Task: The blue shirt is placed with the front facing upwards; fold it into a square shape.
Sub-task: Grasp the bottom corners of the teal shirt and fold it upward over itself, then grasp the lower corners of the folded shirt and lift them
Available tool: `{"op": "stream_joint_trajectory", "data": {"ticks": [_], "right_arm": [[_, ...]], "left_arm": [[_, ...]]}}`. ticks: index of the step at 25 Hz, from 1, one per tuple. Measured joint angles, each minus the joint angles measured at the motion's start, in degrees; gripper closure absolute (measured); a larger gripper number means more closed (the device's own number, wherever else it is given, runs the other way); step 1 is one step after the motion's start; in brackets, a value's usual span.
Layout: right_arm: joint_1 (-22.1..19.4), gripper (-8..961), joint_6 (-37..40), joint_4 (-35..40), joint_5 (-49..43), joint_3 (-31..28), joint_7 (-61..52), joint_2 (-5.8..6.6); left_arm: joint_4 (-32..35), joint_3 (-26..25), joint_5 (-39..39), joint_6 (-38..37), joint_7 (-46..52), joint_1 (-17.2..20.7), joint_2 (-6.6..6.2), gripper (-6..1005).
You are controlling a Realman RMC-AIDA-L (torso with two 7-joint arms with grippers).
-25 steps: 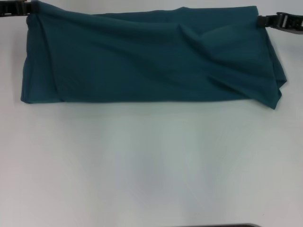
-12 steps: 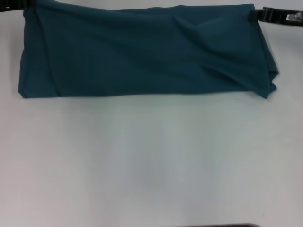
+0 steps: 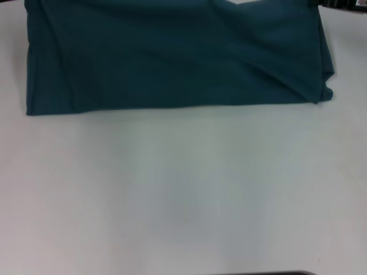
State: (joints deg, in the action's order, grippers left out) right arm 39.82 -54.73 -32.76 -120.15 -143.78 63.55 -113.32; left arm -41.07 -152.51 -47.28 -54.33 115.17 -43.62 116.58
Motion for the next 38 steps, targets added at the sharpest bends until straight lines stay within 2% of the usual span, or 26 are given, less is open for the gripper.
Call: {"op": "stream_joint_trajectory", "data": {"ticks": [5, 15, 21, 24, 30, 35, 38], "right_arm": [[0.79, 816, 0.26, -0.05, 0.10, 0.00, -0.16, 0.37], [1.58, 813, 2.16, 0.22, 0.10, -0.06, 0.10, -0.03], [1.60, 811, 5.00, 0.93, 0.08, -0.09, 1.04, -0.74], [2.10, 810, 6.63, 1.80, 0.07, 0.14, 3.66, -1.13], [3.28, 808, 13.75, 2.37, 0.08, 0.27, 4.33, -2.16], [3.51, 577, 15.27, 1.49, 0.10, 0.61, 5.42, -2.09], [2.97, 325, 14.49, 0.93, 0.10, 0.62, 5.86, -1.78]], "left_arm": [[-0.04, 0.03, -0.01, 0.55, 0.02, -0.44, -0.21, 978], [0.61, 0.02, -0.12, 2.84, -0.34, -0.65, 0.04, 971], [0.72, 0.04, -0.29, 4.92, -0.29, -0.49, 1.49, 967], [0.69, 0.81, -0.38, 7.10, -0.60, -0.38, 2.69, 965], [0.73, 1.38, -0.58, 11.60, -0.24, -0.07, 4.45, 877], [-0.35, 1.27, -3.82, 14.15, -0.21, 1.62, 5.12, 804], [-2.02, 3.21, -7.24, 13.32, -0.44, 3.68, 5.46, 578]]}}
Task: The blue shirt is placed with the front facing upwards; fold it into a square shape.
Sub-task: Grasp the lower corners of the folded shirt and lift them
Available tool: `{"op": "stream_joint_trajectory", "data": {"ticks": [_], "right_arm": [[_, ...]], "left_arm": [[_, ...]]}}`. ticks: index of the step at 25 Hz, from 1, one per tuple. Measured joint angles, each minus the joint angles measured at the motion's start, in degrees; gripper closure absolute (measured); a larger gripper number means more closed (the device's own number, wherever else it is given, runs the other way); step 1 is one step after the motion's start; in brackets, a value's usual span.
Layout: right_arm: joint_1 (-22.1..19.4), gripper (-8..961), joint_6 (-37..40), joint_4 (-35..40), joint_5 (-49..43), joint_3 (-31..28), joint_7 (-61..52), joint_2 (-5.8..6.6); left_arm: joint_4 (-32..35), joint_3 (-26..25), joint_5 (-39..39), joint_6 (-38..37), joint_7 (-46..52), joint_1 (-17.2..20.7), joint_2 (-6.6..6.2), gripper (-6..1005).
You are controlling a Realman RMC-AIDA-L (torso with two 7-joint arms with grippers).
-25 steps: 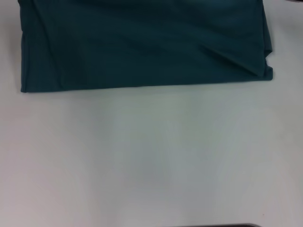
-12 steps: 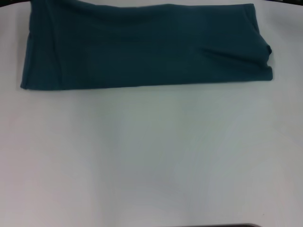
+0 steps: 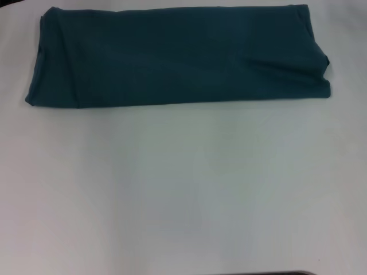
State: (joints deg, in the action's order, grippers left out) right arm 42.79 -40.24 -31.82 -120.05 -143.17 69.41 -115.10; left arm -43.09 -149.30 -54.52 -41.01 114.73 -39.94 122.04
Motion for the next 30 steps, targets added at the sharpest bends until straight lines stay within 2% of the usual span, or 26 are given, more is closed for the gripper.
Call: {"op": "stream_joint_trajectory", "data": {"ticks": [5, 6, 8, 10, 11, 14, 19, 27, 30], "right_arm": [[-2.63, 261, -4.13, -1.42, 0.00, -0.21, 0.73, 0.51], [-4.29, 249, -8.55, -3.06, 0.36, -0.58, 0.42, 0.77], [-5.20, 223, -10.89, -4.00, 0.76, -0.88, 0.31, 0.84], [-8.56, 198, -19.35, -7.07, 3.89, -1.88, 0.93, 1.09], [-8.56, 199, -19.35, -7.07, 3.89, -1.88, 0.93, 1.09], [-11.69, 203, -26.48, -8.62, 6.79, -1.99, 1.78, 1.77], [-15.19, 206, -35.15, -9.01, 7.63, -2.03, 1.22, 3.76], [-17.01, 209, -36.69, -9.09, 5.35, -1.87, -1.42, 5.21], [-16.85, 242, -36.91, -9.10, 3.41, -1.53, -2.66, 5.57]], "left_arm": [[-5.23, 4.74, -0.89, -4.04, 0.11, 3.77, 1.30, 386], [-6.33, 5.49, -0.90, -5.67, 0.25, 4.57, 1.40, 348], [-8.09, 5.96, -0.95, -9.18, 0.46, 5.69, 1.47, 255], [-9.45, 5.90, -1.40, -12.67, 0.49, 6.65, 1.54, 162], [-9.87, 5.93, -1.65, -13.88, 0.46, 7.00, 1.57, 116], [-11.91, 6.12, -3.13, -19.28, 0.08, 8.76, 1.62, 96], [-14.23, 6.16, -3.83, -25.90, 0.03, 10.72, 1.62, 76], [-14.07, 6.24, -3.91, -30.34, 0.03, 12.48, 1.30, 76], [-14.03, 6.25, -3.91, -30.78, -0.37, 13.14, 1.41, 76]]}}
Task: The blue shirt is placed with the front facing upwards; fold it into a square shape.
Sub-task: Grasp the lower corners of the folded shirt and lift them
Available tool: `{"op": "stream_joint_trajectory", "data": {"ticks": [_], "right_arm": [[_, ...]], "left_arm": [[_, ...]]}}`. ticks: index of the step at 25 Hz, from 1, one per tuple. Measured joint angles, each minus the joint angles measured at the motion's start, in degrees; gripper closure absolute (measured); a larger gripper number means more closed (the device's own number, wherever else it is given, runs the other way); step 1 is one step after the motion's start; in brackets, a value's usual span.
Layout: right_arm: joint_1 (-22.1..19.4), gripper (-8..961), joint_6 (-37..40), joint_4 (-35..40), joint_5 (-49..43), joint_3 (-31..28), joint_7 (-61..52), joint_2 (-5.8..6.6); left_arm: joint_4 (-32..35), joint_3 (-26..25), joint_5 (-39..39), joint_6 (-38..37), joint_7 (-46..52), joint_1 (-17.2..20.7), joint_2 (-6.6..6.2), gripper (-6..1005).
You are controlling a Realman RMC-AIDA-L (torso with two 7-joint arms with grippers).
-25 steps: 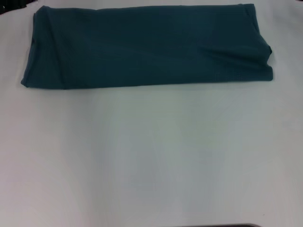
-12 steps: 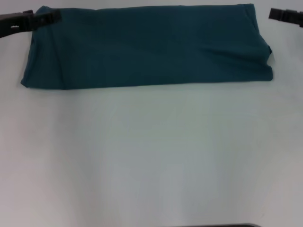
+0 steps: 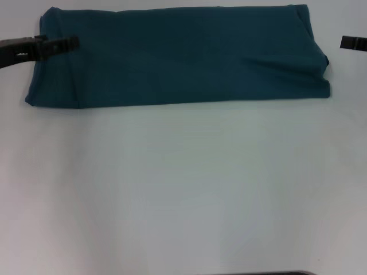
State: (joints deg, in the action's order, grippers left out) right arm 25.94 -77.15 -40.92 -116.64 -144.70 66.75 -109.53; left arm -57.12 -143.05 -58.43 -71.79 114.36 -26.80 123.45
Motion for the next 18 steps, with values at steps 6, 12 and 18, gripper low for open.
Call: {"op": "stream_joint_trajectory", "data": {"ticks": [6, 12, 18], "right_arm": [[1.83, 285, -0.22, -0.02, -5.81, 0.10, -2.05, -0.06], [3.60, 300, 0.60, -0.04, -11.10, 0.10, -5.52, -0.31], [4.27, 304, 4.15, 0.42, -13.01, 0.19, -5.27, -2.25]], "left_arm": [[0.66, 0.06, 0.00, -0.27, -1.28, 1.14, 0.35, 76], [0.87, -0.17, -0.02, -0.38, -1.65, 1.76, 0.35, 76], [1.05, -0.03, -0.02, -0.24, -2.01, 1.77, 0.37, 76]]}}
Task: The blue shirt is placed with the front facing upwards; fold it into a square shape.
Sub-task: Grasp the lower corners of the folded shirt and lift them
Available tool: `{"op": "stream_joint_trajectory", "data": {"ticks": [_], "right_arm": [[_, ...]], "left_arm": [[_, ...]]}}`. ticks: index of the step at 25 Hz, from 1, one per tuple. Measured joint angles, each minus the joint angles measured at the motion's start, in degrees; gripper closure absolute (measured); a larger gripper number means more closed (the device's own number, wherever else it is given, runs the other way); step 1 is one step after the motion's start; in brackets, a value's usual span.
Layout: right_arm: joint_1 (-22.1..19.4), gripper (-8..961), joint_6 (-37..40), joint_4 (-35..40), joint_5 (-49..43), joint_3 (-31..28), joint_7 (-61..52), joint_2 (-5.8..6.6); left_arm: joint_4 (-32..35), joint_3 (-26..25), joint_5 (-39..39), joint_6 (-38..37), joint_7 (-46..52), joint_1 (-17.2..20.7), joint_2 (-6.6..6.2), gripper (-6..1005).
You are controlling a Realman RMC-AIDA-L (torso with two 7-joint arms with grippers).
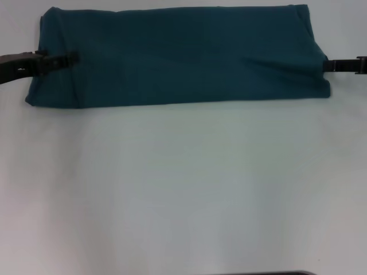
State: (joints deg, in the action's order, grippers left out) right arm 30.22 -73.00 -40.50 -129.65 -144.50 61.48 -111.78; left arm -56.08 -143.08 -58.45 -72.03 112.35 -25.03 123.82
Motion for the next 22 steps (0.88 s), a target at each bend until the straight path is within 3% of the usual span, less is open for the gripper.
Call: {"op": "stream_joint_trajectory", "data": {"ticks": [6, 15, 22], "right_arm": [[0.28, 308, 2.39, 0.14, -2.60, 0.66, 0.10, -1.29], [0.91, 315, 4.48, 0.23, -2.70, 1.01, 0.35, -2.04], [0.96, 438, 4.61, 0.61, -2.72, 1.76, -0.19, -2.13]], "left_arm": [[0.02, -0.31, 0.00, 0.20, -0.03, -0.36, -0.04, 76], [-0.02, -0.23, 0.00, 0.42, -0.03, -0.98, -0.07, 76], [-0.07, -0.39, 0.00, 0.90, -0.03, -1.06, -0.17, 77]]}}
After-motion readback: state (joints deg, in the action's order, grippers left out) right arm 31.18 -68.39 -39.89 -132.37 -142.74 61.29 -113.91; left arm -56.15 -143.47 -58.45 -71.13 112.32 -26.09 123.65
